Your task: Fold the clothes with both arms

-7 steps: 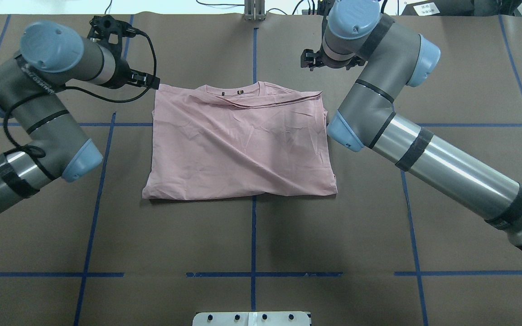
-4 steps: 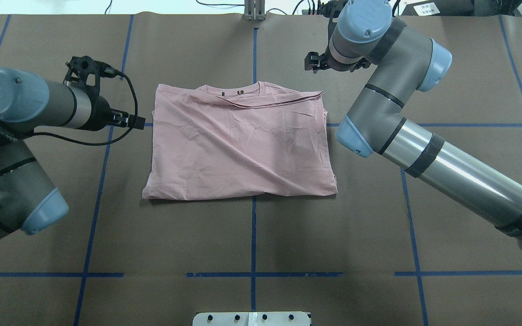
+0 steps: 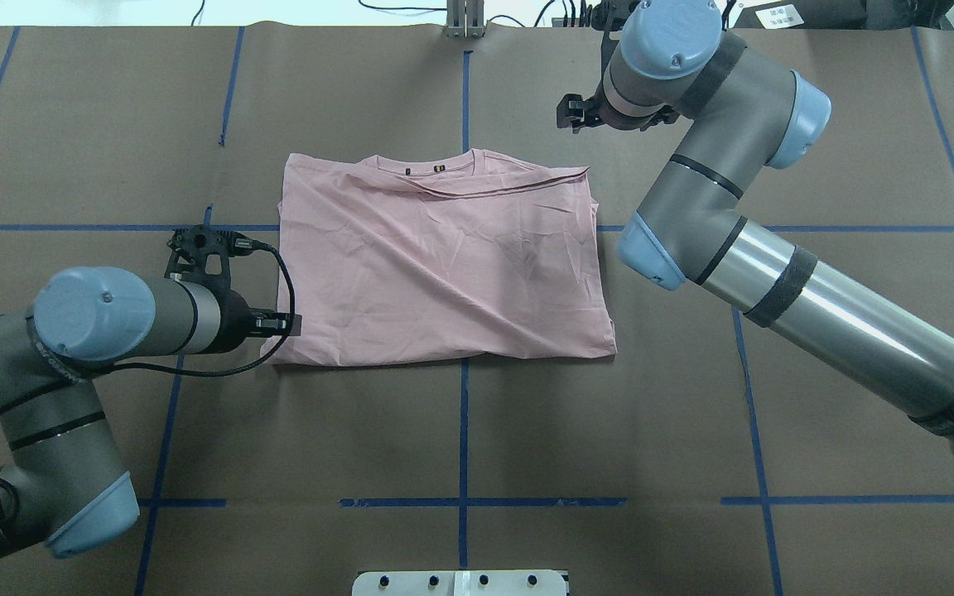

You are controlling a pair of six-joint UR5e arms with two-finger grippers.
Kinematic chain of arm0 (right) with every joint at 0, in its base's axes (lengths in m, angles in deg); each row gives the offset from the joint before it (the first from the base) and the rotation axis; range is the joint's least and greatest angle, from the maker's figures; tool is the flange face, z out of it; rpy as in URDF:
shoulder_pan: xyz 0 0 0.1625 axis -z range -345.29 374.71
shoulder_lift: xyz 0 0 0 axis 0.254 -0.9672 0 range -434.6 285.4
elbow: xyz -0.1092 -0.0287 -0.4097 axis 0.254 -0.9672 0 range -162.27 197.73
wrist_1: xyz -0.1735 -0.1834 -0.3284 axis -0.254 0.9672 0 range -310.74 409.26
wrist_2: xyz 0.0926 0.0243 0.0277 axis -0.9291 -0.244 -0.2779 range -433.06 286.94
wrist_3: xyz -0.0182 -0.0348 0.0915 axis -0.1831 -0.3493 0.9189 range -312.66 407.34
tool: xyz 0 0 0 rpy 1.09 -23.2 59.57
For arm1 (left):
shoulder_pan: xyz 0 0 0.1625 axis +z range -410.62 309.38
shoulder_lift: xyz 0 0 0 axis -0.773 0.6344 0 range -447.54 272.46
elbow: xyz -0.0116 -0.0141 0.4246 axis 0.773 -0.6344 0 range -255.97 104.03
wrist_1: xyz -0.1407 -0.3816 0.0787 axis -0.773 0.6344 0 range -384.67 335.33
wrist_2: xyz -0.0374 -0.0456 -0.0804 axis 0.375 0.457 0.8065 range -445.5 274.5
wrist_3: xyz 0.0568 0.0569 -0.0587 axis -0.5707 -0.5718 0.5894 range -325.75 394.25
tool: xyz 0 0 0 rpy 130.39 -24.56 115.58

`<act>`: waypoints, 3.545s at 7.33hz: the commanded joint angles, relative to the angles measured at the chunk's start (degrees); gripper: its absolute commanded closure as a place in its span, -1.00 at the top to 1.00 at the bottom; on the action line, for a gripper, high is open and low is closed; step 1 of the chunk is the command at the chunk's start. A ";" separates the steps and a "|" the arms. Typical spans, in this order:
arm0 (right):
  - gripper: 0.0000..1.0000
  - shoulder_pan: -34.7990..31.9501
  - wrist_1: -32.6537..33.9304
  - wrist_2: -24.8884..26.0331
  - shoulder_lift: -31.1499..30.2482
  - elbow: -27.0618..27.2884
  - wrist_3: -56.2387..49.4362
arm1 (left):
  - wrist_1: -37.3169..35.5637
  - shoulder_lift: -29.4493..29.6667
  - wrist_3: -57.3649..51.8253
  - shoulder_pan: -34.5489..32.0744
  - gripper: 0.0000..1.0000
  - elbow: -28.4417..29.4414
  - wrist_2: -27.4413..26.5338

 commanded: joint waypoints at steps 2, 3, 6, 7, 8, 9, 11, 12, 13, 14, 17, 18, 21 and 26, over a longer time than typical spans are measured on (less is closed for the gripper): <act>1.00 -0.01 0.00 -0.03 -0.04 0.01 0.00 | -0.07 0.14 1.31 1.50 0.34 0.68 -0.87; 1.00 -0.01 0.00 -0.03 -0.22 0.01 0.00 | -0.16 0.14 1.40 1.50 0.10 0.68 -0.95; 1.00 -0.01 -0.09 -0.03 -0.30 0.01 0.00 | -0.16 -0.21 1.31 2.38 -1.00 0.69 -1.04; 1.00 -0.01 -0.09 -0.03 -0.39 0.01 0.00 | -0.16 -0.56 0.53 2.21 -1.00 -0.01 -1.04; 1.00 -0.01 -0.09 -0.03 -0.48 0.01 0.00 | -0.07 -3.27 -2.26 2.20 -1.00 -1.06 -0.78; 1.00 -0.01 -0.09 0.06 -0.57 0.01 0.00 | 0.10 -5.73 -8.64 1.42 -1.00 -2.20 -0.78; 1.00 -0.01 -0.09 0.06 -0.66 0.02 0.00 | 0.19 -5.06 -20.86 -8.55 -1.00 2.06 -0.78; 1.00 -0.01 -0.09 0.15 -0.66 0.01 0.09 | 1.67 -0.35 -24.66 -13.48 -1.00 8.35 -0.69; 1.00 -0.01 -0.09 0.15 -0.74 0.01 0.09 | 3.52 6.74 -28.79 -18.23 -1.00 17.90 -0.69; 1.00 -0.01 -0.09 0.15 -0.74 0.01 0.52 | 6.67 13.86 -31.53 -21.93 -1.00 28.09 -0.60; 0.99 -0.01 -0.09 0.58 -0.57 0.10 0.97 | 14.15 33.82 -32.26 -25.48 -1.00 56.84 -3.65; 0.99 -0.01 -0.09 0.59 -0.57 0.10 0.97 | 17.30 35.19 -32.44 -25.57 -1.00 60.15 -4.03; 0.98 1.47 0.00 0.67 1.09 0.72 5.67 | 19.35 31.19 -33.31 -27.14 1.00 53.20 2.69; 0.55 13.85 0.88 9.18 12.66 -8.03 19.50 | 19.53 26.50 -33.67 -27.59 1.00 46.21 5.02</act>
